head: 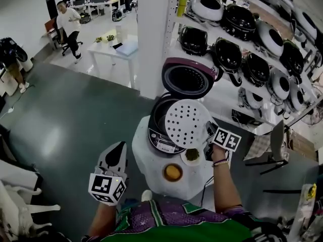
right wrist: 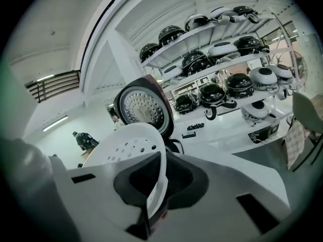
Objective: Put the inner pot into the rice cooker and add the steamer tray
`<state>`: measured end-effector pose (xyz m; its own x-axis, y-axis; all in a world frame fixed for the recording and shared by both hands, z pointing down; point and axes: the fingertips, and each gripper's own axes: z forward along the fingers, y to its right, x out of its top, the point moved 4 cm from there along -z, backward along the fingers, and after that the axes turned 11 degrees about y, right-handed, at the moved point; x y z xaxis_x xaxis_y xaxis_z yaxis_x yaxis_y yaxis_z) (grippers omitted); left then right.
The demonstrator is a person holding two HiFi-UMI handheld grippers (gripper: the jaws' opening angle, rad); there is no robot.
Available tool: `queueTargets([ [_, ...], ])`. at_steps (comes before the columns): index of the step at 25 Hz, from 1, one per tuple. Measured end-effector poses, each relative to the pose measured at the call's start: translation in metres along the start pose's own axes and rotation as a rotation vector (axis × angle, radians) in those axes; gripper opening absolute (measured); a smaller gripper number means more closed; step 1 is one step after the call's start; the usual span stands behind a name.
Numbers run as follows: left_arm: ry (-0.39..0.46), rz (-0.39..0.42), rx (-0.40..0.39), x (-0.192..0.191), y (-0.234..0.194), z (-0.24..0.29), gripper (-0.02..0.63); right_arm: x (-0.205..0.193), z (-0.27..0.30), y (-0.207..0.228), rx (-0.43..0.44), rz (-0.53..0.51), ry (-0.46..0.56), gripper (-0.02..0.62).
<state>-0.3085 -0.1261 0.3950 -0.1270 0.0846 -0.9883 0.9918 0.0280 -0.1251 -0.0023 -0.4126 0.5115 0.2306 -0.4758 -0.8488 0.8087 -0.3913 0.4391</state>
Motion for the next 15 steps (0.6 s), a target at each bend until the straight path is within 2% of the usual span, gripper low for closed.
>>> queueTargets([
  [15,-0.034,0.006,0.158,-0.015,-0.005,-0.006,0.021,-0.023,0.084,-0.009,0.072,-0.03,-0.109,0.028],
])
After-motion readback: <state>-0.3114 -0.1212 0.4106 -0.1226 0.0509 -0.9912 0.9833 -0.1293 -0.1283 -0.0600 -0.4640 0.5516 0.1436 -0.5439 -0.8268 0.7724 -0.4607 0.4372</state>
